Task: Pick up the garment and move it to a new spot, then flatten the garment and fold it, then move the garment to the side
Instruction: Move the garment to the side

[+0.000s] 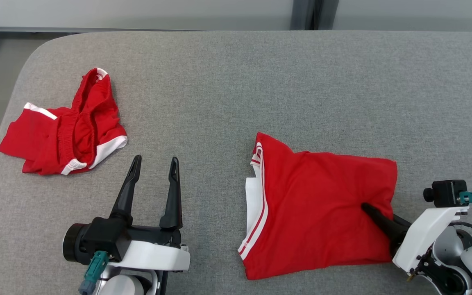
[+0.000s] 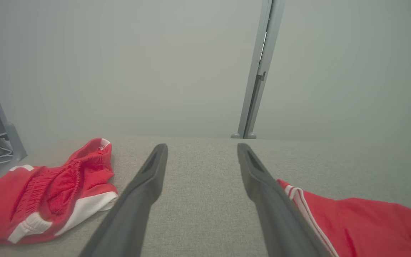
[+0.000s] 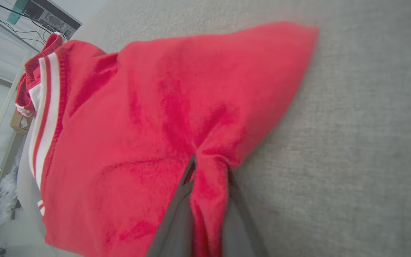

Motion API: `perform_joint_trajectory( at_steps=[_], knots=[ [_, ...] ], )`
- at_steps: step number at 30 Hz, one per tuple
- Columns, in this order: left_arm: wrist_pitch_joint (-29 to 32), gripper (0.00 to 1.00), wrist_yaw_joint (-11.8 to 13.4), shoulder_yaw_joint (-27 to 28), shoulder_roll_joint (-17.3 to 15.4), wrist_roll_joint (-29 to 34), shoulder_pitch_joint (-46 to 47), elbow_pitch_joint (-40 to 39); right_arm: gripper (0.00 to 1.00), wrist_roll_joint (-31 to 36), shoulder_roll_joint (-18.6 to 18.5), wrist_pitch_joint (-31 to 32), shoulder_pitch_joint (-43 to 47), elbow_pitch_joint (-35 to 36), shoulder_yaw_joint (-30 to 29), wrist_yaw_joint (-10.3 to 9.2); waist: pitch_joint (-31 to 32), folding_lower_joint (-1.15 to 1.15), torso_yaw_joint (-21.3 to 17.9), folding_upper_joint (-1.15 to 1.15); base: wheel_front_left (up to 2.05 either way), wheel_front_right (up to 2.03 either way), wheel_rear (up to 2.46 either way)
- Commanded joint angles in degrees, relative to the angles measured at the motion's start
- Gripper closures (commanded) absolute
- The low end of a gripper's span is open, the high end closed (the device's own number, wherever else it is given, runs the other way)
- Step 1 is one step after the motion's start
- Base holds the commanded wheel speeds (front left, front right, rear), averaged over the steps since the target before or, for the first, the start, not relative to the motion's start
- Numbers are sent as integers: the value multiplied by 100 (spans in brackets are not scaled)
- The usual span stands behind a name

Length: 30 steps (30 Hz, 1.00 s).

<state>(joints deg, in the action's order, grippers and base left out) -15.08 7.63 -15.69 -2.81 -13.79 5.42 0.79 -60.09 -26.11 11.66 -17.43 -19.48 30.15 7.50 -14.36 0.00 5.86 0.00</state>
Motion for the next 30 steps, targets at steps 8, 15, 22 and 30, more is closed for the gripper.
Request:
perform_joint_trajectory(
  at_steps=[8, 15, 22, 30],
  knots=[
    [-7, 0, 33, 55, -20, -7, 66, 19, 100, 68, -421, -308, -237, -103, 293, -3, 38, 0, -64, 0, 0, 0, 0],
    [-7, 0, -18, 62, -20, 56, 77, -47, 100, 79, -830, -500, -469, -238, 386, -3, -4, 0, -249, 0, 0, 0, 0],
    [-6, 0, -116, -141, -19, 305, 173, -100, 100, 72, -957, -697, -824, -367, 465, -2, -179, 0, -692, 0, 0, 0, 0],
    [-7, 0, -262, -350, -21, 657, 437, 17, 100, 92, -1021, -920, -1512, -700, 818, -2, -502, 0, -1442, 0, 0, 0, 0]
  ],
)
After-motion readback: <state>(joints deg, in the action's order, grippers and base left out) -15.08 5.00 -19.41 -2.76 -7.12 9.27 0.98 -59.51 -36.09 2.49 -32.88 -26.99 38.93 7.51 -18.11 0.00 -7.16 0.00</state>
